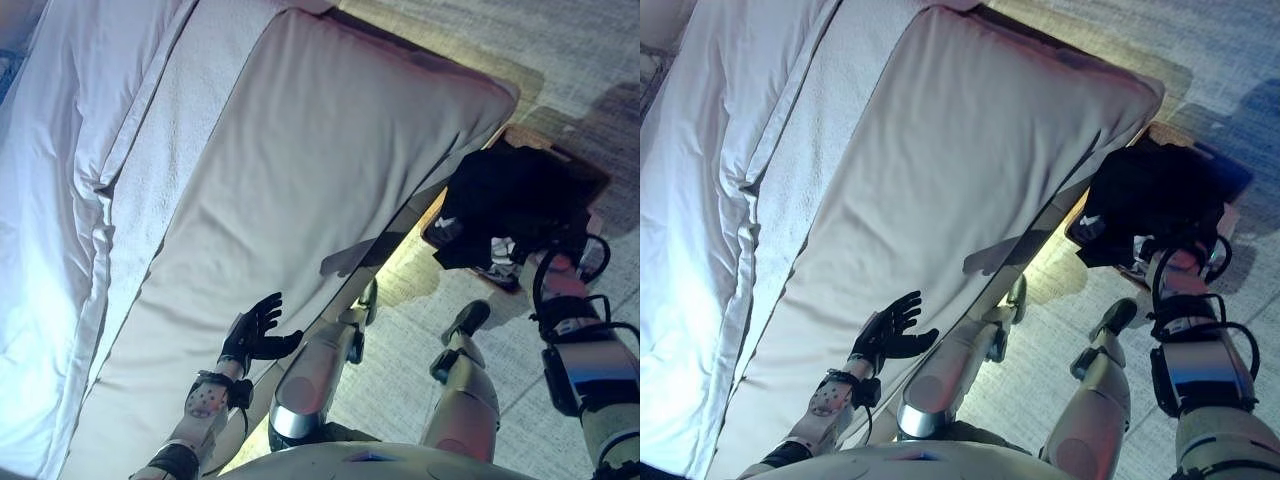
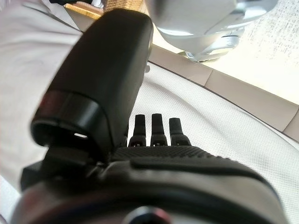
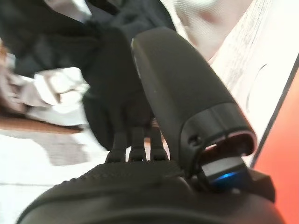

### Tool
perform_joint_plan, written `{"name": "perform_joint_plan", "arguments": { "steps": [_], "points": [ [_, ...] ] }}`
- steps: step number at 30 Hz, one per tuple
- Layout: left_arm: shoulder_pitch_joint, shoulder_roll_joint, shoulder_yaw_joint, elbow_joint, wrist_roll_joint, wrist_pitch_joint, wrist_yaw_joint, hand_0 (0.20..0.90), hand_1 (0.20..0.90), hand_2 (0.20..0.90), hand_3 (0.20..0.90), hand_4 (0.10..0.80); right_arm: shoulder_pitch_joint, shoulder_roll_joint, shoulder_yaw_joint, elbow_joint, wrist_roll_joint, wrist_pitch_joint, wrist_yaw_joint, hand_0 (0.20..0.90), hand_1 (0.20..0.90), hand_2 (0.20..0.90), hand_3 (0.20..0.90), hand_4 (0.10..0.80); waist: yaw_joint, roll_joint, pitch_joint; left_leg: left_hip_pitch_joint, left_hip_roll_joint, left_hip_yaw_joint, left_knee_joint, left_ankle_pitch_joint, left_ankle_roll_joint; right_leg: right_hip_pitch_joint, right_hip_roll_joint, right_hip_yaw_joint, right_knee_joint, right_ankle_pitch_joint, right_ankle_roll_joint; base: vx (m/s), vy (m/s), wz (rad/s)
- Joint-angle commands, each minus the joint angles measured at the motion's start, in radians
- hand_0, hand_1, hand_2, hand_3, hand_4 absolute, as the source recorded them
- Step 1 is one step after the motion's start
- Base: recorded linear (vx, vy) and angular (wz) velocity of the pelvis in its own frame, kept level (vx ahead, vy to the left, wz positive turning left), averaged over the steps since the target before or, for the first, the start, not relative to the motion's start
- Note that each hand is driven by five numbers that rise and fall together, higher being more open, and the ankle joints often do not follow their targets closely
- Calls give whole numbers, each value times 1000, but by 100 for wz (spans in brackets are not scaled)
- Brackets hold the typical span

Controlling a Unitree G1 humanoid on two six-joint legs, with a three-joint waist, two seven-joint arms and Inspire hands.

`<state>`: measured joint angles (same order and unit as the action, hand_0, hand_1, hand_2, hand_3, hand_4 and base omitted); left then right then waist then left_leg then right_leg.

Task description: Pick up the clothes from the bed and place them into the basket

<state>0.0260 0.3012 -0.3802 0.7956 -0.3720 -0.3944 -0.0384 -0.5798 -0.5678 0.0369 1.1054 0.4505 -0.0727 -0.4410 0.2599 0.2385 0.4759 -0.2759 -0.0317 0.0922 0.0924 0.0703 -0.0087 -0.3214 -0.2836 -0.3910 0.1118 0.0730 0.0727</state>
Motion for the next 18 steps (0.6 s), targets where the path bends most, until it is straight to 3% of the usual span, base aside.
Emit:
{"name": "perform_joint_plan", "arguments": {
  "steps": [1, 7, 11, 14, 18],
  "points": [
    [28, 62, 53, 32, 0, -11, 8, 900, 900, 900, 900, 800, 77, 12, 37, -28, 30, -105, 64, 900, 900, 900, 900, 800, -6, -32, -48, -69, 5, -83, 8, 52, -69, 110, 10, -41, 64, -84, 29, 92, -81, -3],
    [27, 49, 91, 81, 48, 4, 21, 900, 900, 900, 900, 800, 253, 147, 79, -83, 14, -187, 128, 900, 900, 900, 900, 800, -21, -100, -121, 35, 33, -66, -67, 47, -75, 223, 53, -44, -23, -73, 29, 82, -58, -6],
    [24, 26, 114, 136, 57, 33, 9, 900, 900, 900, 900, 800, 366, 226, 106, -75, 10, -190, 195, 900, 900, 900, 900, 800, -36, -147, -201, 103, 53, -49, -126, 53, -76, 284, 76, -38, -68, -62, 34, 115, -21, -8],
    [0, -12, 124, 221, 87, 48, 41, 900, 900, 900, 900, 800, 445, 285, 107, -13, -3, -201, 309, 900, 900, 900, 900, 800, -62, -187, -283, 162, 71, -24, -161, 52, -77, 333, 97, -24, -114, -44, 39, 120, -16, -8],
    [-17, -45, 125, 298, 152, 65, 48, 900, 900, 900, 900, 800, 510, 332, 119, 28, -10, -175, 376, 900, 900, 900, 900, 800, -98, -217, -353, 214, 91, 2, -173, 38, -76, 368, 114, -3, -125, -47, 35, 94, -23, -13]
  ]
}}
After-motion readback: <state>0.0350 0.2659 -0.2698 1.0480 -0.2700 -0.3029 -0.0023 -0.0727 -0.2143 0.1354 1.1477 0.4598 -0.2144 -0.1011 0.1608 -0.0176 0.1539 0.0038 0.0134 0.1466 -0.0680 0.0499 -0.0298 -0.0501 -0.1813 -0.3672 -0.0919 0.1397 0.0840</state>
